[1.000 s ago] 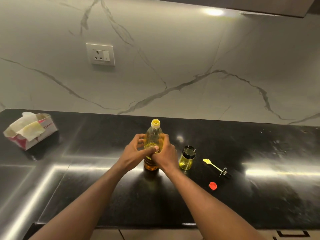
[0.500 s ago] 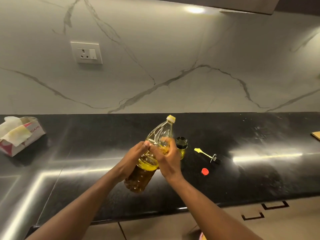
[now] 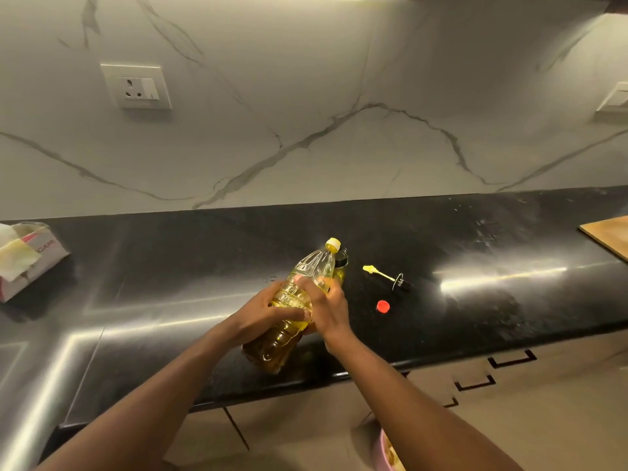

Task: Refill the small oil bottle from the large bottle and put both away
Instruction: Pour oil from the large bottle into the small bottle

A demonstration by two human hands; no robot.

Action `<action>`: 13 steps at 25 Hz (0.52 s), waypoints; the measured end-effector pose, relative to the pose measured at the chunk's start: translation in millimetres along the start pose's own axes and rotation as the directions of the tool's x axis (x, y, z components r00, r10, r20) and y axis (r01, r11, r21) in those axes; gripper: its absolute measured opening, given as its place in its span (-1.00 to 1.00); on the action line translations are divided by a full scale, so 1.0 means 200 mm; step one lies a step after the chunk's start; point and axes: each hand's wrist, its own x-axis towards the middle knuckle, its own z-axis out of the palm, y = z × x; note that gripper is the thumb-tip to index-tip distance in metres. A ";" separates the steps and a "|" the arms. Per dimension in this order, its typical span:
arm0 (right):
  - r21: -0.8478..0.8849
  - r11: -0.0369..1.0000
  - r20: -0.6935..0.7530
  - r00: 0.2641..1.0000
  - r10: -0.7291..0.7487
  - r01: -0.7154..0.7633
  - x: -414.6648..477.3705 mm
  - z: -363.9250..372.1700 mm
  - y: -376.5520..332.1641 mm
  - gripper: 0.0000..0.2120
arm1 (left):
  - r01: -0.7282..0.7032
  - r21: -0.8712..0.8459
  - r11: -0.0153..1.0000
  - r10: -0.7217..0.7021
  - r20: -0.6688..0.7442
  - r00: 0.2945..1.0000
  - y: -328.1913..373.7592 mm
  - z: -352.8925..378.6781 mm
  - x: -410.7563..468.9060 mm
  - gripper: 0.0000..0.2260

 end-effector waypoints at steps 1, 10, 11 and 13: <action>0.010 0.999 0.010 0.999 0.031 -0.031 0.01 -0.01 0.00 -0.22 | 0.006 0.000 1.000 -0.006 0.003 1.000 0.00 0.00 0.01 -0.39; 0.101 0.967 0.104 0.969 0.225 -0.235 0.09 -0.03 -0.02 -0.39 | 0.125 0.082 0.989 -0.125 0.006 0.992 0.04 -0.04 0.09 -0.45; 0.105 0.961 0.111 0.963 0.246 -0.258 0.10 -0.03 -0.02 -0.39 | 0.139 0.093 0.986 -0.140 0.006 0.990 0.04 -0.05 0.10 -0.46; 0.107 0.954 0.120 0.956 0.267 -0.280 0.12 -0.03 -0.02 -0.36 | 0.161 0.109 0.981 -0.163 0.009 0.987 0.05 -0.06 0.12 -0.46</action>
